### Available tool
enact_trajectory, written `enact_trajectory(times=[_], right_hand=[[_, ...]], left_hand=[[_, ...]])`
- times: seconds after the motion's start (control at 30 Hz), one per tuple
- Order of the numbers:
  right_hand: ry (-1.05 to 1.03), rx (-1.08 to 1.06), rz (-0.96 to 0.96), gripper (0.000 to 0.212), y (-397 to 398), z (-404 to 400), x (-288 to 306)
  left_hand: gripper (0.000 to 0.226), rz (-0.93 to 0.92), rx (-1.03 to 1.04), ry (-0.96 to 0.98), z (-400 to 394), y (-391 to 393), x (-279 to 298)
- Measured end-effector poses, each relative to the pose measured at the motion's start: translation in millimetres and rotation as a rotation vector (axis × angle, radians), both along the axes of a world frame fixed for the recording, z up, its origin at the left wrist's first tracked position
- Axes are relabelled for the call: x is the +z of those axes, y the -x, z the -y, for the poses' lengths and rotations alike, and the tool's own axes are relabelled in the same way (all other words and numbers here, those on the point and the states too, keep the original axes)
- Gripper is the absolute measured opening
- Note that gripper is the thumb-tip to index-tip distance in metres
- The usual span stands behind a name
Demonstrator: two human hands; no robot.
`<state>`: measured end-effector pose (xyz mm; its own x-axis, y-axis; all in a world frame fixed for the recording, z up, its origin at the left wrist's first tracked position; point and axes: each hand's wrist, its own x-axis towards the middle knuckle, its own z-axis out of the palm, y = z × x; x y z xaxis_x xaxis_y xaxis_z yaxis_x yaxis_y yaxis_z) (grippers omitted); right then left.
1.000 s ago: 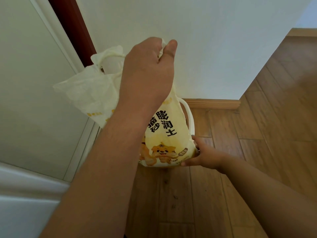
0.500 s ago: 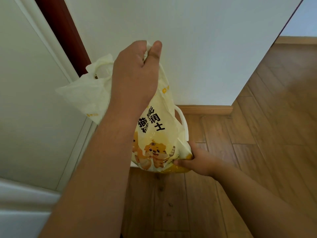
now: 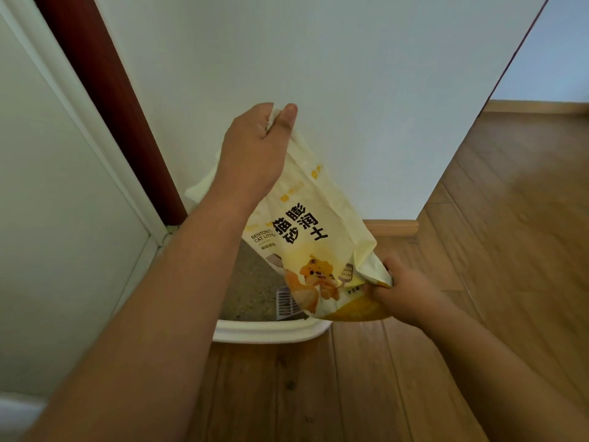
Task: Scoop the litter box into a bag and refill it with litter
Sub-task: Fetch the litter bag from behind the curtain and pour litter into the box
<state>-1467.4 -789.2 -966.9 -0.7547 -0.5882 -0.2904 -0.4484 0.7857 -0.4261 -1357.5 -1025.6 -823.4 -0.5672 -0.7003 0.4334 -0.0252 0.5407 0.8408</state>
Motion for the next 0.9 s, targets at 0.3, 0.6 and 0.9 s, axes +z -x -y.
enact_trajectory(times=[0.3, 0.6, 0.9], right_hand=[[-0.068, 0.007, -0.059, 0.037, -14.3, 9.2, 19.6], [-0.172, 0.034, -0.098, 0.013, -24.4, 3.2, 19.7], [-0.267, -0.004, -0.153, 0.003, -15.8, -5.7, 25.8]], left_hand=[[0.055, -0.043, 0.0, -0.084, 40.5, -10.0, -14.5], [0.058, 0.053, -0.085, -0.17, 42.7, -7.0, -62.4], [0.06, 0.091, -0.11, -0.452, 61.0, -1.7, -105.8]])
